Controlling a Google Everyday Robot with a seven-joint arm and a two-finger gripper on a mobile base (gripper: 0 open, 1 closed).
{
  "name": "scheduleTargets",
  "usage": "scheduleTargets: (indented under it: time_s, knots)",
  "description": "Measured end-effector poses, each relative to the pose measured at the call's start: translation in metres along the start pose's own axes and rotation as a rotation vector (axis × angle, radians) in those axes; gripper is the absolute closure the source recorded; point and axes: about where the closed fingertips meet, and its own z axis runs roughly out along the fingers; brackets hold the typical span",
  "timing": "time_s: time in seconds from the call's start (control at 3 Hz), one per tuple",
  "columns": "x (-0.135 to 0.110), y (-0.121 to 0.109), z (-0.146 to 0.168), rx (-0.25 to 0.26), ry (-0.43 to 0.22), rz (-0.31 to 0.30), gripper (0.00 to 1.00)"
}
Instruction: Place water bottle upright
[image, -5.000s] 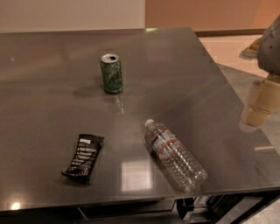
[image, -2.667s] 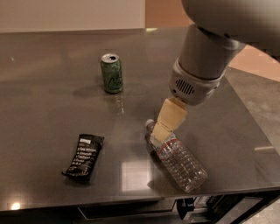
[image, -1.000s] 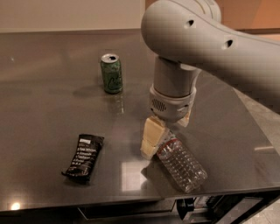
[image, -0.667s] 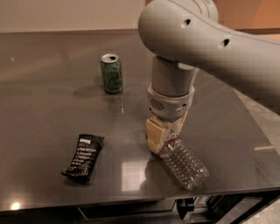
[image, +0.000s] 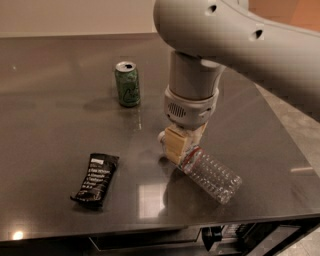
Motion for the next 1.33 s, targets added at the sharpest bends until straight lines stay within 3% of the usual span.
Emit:
scheduleTargets:
  time_s: [0.33,0.67,1.33]
  knots:
    - [-0.013,-0.003,-0.019,0.021,-0.071,-0.098,1.00]
    - [-0.027,-0.011,-0.045,0.054,-0.162,-0.203,1.00]
    - [-0.050,-0.025,-0.093,0.083,-0.403,-0.353,1.00]
